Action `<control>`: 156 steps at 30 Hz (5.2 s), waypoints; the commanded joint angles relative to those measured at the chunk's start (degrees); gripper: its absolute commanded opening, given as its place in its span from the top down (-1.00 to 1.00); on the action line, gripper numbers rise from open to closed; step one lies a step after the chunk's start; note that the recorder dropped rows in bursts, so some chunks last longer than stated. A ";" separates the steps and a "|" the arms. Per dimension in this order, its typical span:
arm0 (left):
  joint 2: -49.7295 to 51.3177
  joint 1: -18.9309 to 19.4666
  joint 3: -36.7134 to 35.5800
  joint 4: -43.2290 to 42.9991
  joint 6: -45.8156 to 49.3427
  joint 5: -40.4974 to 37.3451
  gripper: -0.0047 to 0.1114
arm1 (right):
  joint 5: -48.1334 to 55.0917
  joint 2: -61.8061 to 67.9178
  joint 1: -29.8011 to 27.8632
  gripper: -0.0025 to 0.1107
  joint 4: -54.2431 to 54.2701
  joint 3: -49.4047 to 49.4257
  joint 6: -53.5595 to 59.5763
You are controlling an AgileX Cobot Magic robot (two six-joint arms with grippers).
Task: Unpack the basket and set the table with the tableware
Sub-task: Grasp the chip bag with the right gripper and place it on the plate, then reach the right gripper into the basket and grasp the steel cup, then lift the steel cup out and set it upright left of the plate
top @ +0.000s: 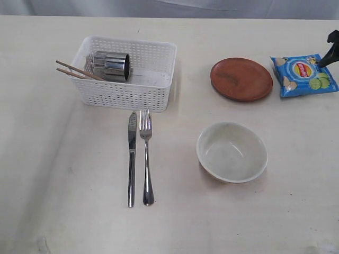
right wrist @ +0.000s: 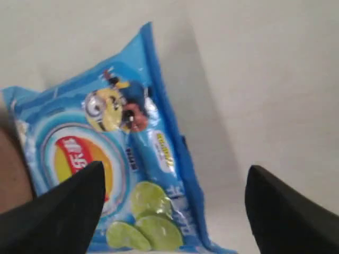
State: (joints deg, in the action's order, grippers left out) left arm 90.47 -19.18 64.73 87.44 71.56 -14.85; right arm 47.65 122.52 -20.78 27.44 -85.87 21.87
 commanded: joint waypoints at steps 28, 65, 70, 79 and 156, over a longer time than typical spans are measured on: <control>-0.50 0.26 -0.37 -0.67 0.57 -4.02 0.92 | 3.90 -8.05 3.20 0.96 8.98 -0.05 13.45; -0.50 0.26 -0.37 -3.05 0.57 -4.67 0.92 | 3.60 -3.14 20.90 -0.14 1.30 -0.16 -0.17; -0.40 2.68 -0.37 -11.07 -8.11 -3.78 0.92 | 5.40 -5.32 20.90 -0.15 1.30 -3.02 -1.02; 0.20 15.05 -0.37 -26.72 -23.77 -11.60 0.92 | 8.80 -10.33 28.14 -0.15 7.23 -12.19 -1.33; 4.52 17.33 -0.37 -27.00 -22.99 -17.82 0.92 | 22.32 2.54 41.49 0.96 -16.58 -31.32 -19.92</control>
State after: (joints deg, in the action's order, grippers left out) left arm 95.11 -1.98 64.73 59.78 48.34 -32.96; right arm 69.82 125.55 21.89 9.01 -119.97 1.87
